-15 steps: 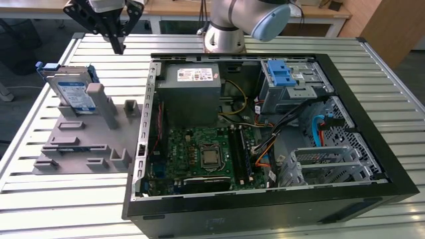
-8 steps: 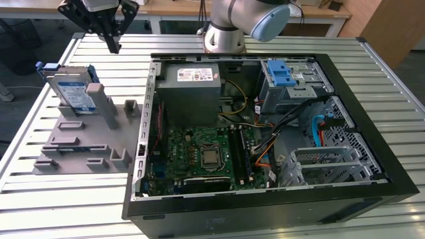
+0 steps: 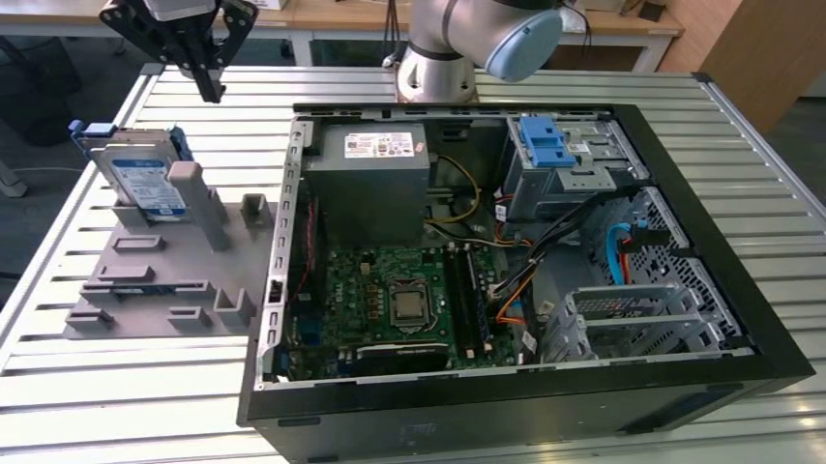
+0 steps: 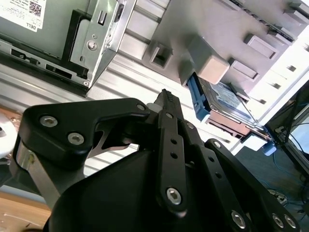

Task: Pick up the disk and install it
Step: 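Reach for the disk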

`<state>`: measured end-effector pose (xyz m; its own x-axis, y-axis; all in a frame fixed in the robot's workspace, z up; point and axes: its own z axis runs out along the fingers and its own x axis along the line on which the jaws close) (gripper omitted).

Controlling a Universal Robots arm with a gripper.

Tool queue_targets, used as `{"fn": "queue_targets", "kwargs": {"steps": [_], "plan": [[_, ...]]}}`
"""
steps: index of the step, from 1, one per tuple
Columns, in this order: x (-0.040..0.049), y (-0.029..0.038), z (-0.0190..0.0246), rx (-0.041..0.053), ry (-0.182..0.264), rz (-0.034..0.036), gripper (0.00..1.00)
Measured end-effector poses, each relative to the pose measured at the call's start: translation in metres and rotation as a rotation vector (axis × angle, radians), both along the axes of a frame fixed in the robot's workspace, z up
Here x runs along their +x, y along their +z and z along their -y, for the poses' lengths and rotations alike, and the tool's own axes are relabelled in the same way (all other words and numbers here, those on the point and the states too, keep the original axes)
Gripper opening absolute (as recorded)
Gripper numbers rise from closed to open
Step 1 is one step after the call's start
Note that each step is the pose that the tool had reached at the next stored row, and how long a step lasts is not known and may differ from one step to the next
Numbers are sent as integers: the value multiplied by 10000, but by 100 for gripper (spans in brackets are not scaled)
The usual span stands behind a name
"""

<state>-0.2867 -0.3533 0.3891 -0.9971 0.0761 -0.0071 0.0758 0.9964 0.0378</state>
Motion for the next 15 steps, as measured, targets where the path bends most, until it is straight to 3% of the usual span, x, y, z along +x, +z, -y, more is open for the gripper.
{"fn": "queue_targets", "kwargs": {"steps": [10, 15], "plan": [[-132, -2, -17, 0, 0, 0, 11], [-137, -1, -17, 0, 1, 0, 11]]}}
